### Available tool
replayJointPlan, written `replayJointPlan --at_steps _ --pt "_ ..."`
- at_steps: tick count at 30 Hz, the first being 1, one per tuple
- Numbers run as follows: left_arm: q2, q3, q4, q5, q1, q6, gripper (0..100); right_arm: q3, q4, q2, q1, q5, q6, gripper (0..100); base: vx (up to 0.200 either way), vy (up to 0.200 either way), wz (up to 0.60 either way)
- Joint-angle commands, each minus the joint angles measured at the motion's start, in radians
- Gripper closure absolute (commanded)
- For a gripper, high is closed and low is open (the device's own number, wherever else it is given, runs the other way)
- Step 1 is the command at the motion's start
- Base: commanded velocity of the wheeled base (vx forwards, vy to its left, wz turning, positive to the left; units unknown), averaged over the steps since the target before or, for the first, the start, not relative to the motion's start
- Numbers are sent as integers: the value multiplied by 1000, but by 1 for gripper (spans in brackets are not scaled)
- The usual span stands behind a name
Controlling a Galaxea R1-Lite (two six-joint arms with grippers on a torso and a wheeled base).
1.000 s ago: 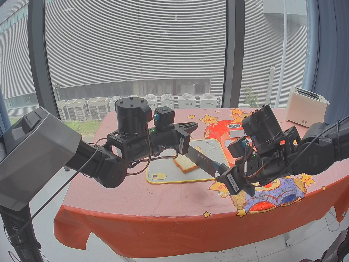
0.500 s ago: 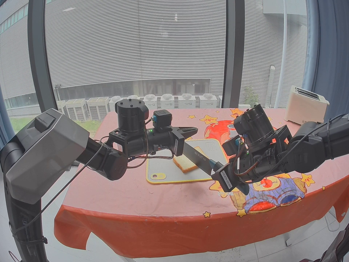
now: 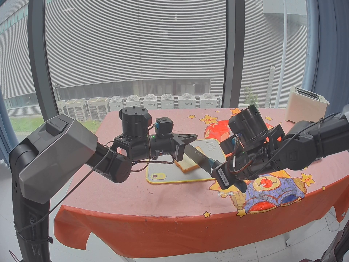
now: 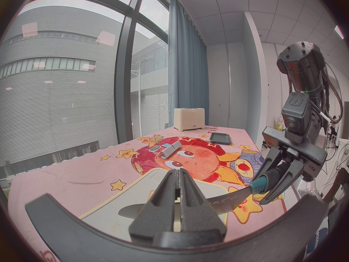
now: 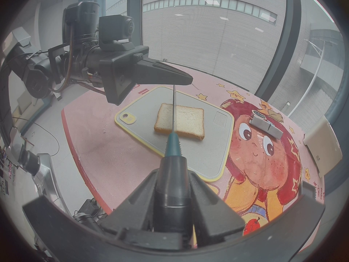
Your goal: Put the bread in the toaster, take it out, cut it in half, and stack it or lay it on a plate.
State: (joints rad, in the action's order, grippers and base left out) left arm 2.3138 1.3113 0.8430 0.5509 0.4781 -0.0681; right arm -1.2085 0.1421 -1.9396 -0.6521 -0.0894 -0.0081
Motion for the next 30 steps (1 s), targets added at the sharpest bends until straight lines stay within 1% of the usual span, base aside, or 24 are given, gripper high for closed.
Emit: replayJointPlan --at_steps 1,11,16,27,30 --pt "7 -1 1 -2 2 -6 100 -2 1 -15 5 0 -1 100 0 0 0" --pt "9 -4 8 -3 2 -13 100 -11 -1 -24 6 0 0 100 0 0 0" --pt "9 -9 13 -3 4 -13 100 -25 1 -21 6 0 0 100 0 0 0" --pt "12 -9 13 -5 4 -13 100 -19 2 -25 14 -1 2 100 0 0 0" --pt "24 0 13 -8 4 -13 100 -16 4 -25 12 -3 11 100 0 0 0"
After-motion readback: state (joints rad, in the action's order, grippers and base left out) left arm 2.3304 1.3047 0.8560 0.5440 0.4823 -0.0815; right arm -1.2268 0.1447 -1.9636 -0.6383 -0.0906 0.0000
